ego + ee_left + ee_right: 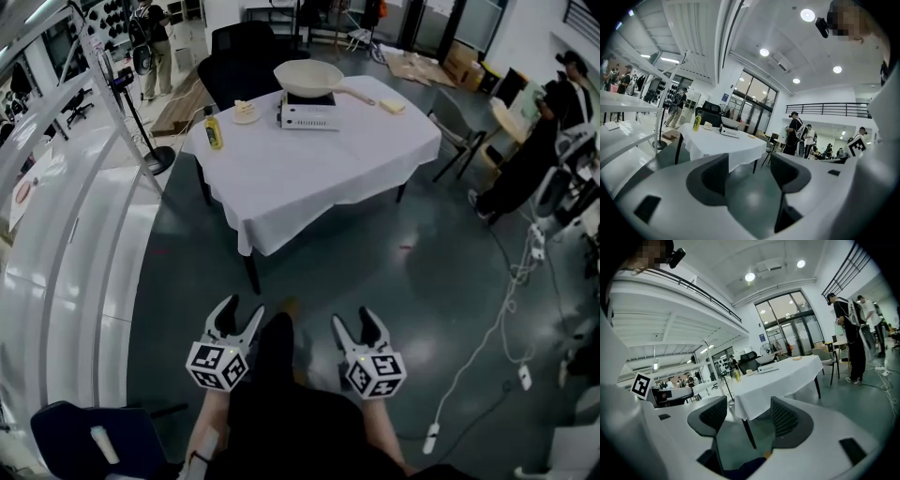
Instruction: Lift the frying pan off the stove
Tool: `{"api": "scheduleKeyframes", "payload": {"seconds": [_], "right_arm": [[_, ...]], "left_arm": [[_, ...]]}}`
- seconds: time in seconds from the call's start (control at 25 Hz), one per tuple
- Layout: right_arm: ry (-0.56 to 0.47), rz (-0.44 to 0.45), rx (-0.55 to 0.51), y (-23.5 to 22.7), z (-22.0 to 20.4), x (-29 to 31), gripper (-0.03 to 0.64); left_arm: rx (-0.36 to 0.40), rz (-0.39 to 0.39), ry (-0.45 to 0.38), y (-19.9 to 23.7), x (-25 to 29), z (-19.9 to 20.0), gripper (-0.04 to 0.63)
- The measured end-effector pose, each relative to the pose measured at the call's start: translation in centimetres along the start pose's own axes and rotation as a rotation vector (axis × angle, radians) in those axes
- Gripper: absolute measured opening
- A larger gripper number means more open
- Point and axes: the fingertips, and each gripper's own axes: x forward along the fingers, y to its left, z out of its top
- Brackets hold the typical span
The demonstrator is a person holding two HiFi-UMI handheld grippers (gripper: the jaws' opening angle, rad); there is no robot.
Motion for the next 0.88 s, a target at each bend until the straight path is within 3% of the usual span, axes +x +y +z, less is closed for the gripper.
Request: {"api": "scheduleKeyframes", "payload": {"seconds": [0.52,0.88], "right_arm": [[-0.011,0.014,-0.003,-3.0,4.5,7.5,0.267],[-0.042,0.013,-0.022,-4.9,10.7,15.4,0.267]], "left_arm": [[0.008,-0.023,-0.017,2.4,9.1,4.2,0.264],[0.015,-0.039,-0.031,6.2,17.0,9.1,0.264]]}}
